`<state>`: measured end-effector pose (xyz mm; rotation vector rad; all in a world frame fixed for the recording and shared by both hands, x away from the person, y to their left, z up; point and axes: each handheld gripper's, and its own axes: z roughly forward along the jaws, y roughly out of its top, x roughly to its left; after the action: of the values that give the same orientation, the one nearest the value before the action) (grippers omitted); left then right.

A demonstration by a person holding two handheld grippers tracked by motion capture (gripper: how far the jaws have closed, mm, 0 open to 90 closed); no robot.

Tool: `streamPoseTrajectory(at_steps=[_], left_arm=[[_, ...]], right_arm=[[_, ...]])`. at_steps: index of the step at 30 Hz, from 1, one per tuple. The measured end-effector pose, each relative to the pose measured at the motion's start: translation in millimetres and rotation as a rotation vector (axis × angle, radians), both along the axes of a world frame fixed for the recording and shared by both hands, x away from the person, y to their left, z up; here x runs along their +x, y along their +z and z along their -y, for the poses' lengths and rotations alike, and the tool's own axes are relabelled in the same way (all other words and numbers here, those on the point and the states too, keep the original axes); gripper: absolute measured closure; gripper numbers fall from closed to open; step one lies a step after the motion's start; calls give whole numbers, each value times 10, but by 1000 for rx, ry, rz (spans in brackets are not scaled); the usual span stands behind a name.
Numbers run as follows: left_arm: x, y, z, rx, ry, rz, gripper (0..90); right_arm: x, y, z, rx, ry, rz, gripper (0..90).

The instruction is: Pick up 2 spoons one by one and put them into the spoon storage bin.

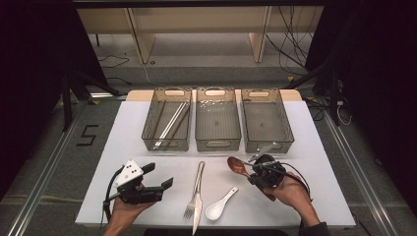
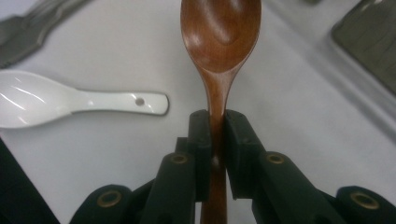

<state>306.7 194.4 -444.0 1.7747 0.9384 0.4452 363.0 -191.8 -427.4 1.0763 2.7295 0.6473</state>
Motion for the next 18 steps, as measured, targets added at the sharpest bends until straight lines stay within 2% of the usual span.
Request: streamPoseTrajectory(at_steps=[5, 14, 18], left_arm=[[-5, 6, 7, -9, 2, 14, 152], [-4, 8, -7, -13, 9, 22, 152], [-4, 8, -12, -29, 16, 25, 152]], right_arm=[[55, 173, -26, 55, 10, 49, 822], [268, 362, -171, 81, 23, 104, 822], [363, 421, -216, 91, 17, 121, 822]])
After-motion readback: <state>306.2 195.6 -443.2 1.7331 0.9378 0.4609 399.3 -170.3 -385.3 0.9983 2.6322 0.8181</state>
